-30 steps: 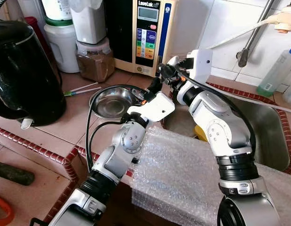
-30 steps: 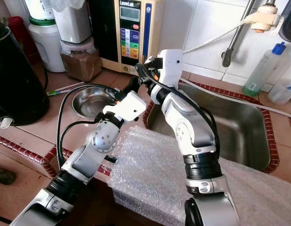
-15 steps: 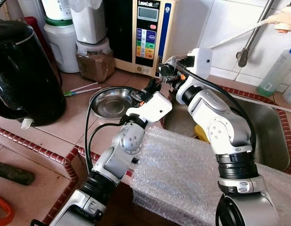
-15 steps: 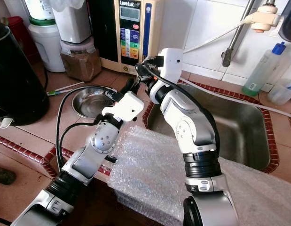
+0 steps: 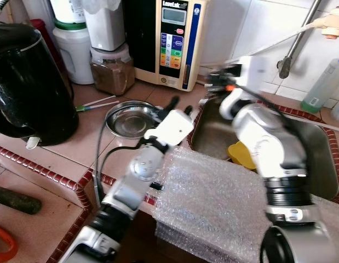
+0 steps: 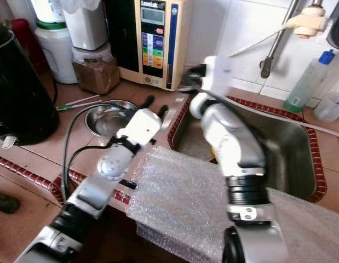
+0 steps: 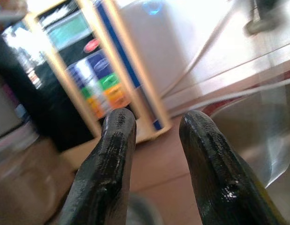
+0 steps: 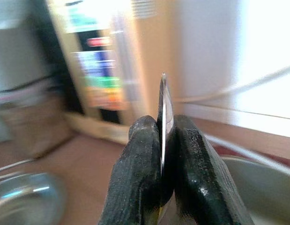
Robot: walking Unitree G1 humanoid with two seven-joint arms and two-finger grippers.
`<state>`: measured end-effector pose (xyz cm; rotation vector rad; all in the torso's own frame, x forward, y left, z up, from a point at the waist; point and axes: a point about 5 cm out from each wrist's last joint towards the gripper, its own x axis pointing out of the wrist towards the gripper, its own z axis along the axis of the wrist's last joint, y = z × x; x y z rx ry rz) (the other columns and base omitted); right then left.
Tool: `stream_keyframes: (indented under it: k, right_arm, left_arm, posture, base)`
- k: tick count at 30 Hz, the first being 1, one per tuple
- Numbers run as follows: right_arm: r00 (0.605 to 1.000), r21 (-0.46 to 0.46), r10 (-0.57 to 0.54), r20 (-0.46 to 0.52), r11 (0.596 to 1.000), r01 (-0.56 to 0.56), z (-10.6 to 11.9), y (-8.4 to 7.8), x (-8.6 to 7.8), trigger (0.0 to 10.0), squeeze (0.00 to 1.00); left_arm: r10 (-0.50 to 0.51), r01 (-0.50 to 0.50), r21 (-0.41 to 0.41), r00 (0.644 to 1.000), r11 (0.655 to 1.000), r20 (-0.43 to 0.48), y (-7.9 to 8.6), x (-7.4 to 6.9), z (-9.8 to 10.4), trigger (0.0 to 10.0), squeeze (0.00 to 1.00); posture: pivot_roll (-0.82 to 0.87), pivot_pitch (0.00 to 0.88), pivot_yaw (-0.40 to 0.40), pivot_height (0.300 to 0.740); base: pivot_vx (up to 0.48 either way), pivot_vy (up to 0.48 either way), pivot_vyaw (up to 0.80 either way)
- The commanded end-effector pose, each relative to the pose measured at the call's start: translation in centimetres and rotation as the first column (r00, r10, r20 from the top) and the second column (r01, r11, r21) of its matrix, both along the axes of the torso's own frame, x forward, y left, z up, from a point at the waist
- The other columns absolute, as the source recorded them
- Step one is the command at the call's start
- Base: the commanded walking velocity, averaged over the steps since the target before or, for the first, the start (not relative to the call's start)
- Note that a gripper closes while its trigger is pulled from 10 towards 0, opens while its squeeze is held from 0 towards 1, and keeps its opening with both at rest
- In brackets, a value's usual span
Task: Kitchen organization
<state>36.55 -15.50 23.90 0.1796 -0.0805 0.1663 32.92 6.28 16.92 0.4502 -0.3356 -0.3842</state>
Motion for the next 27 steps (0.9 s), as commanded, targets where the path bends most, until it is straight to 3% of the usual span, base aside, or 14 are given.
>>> stream_keyframes:
  k: [1, 3, 6, 9, 14, 22, 23, 24, 25, 26, 27]
  right_arm:
    - [1.000, -0.036, -0.021, 0.017, 0.999, 0.022, -0.2, 0.0, 0.1, 0.0, 0.00]
    - [0.999, -0.062, -0.038, 0.028, 0.997, 0.039, -0.3, -0.2, 0.1, 0.0, 0.00]
    - [0.994, -0.227, -0.072, 0.078, 0.970, 0.088, -0.6, -1.0, 0.1, 0.0, 0.00]
    - [0.995, -0.343, -0.078, 0.060, 0.934, 0.094, -2.0, -1.7, 0.0, 0.0, 0.00]
    - [0.996, -0.442, -0.083, 0.012, 0.894, 0.080, -5.0, -2.6, -0.4, 0.0, 0.00]
    - [0.990, -0.488, -0.115, -0.081, 0.871, 0.061, -8.2, -4.2, -0.9, 0.0, 0.00]
    - [0.987, -0.497, -0.127, -0.100, 0.865, 0.061, -8.8, -4.5, -1.0, 2.3, 0.00]
    - [0.987, -0.497, -0.127, -0.100, 0.865, 0.061, -8.8, -4.5, -1.0, 2.3, 0.00]
    - [0.984, -0.489, -0.133, -0.115, 0.870, 0.060, -9.0, -4.6, -1.1, 4.7, 0.00]
    - [0.980, -0.479, -0.140, -0.144, 0.876, 0.055, -9.6, -4.8, -1.2, 10.0, 0.00]
    - [0.978, -0.481, -0.142, -0.155, 0.875, 0.051, -9.8, -4.9, -1.2, 10.0, 0.00]
  left_arm:
    - [-0.075, 0.075, -0.031, 0.997, 0.997, 0.002, -1.0, -0.6, 0.7, 10.0, 1.00]
    - [-0.100, 0.100, -0.039, 0.995, 0.994, -0.009, -1.1, -0.8, 0.8, 10.0, 1.00]
    - [-0.164, 0.160, -0.073, 0.985, 0.984, -0.053, -1.4, -1.3, 0.9, 10.0, 1.00]
    - [-0.236, 0.216, -0.134, 0.959, 0.967, -0.155, -1.3, -1.8, 0.6, 10.0, 1.00]
    - [-0.338, 0.304, -0.158, 0.898, 0.940, -0.283, -1.4, -2.5, -0.2, 10.0, 1.00]
    - [-0.366, 0.334, -0.152, 0.866, 0.930, -0.341, -1.7, -2.7, -0.4, 10.0, 1.00]
    - [-0.373, 0.349, -0.134, 0.859, 0.928, -0.351, -1.9, -2.8, -0.6, 10.0, 1.00]
    - [-0.373, 0.349, -0.134, 0.859, 0.928, -0.351, -1.9, -2.8, -0.6, 10.0, 1.00]
    - [-0.376, 0.355, -0.127, 0.856, 0.926, -0.353, -1.9, -2.9, -0.6, 10.0, 1.00]
    - [-0.379, 0.358, -0.126, 0.854, 0.925, -0.357, -2.0, -2.9, -0.6, 10.0, 1.00]
    - [-0.380, 0.358, -0.128, 0.853, 0.925, -0.359, -2.0, -2.9, -0.6, 10.0, 1.00]
  posture:
    - [-0.06, 0.039, -0.018, 0.740]
    - [-0.05, 0.038, -0.019, 0.740]
    - [-0.05, 0.037, -0.019, 0.740]
    - [-0.05, 0.036, -0.019, 0.740]
    - [-0.05, 0.038, -0.017, 0.740]
    - [-0.05, 0.042, -0.013, 0.740]
    - [-0.05, 0.043, -0.012, 0.740]
    - [-0.05, 0.043, -0.012, 0.740]
    - [-0.05, 0.043, -0.010, 0.740]
    - [-0.05, 0.043, -0.010, 0.740]
    - [-0.05, 0.043, -0.010, 0.740]
  base:
    - [0.000, 0.000, 0.00]
    - [0.000, 0.000, 0.00]
    - [0.000, 0.000, 0.00]
    - [0.000, 0.000, 0.00]
    - [0.000, 0.000, 0.00]
    - [0.000, 0.000, 0.00]
    - [0.000, 0.000, 0.00]
    - [0.000, 0.000, 0.00]
    - [0.000, 0.000, 0.00]
    - [0.000, 0.000, 0.00]
    - [0.000, 0.000, 0.00]
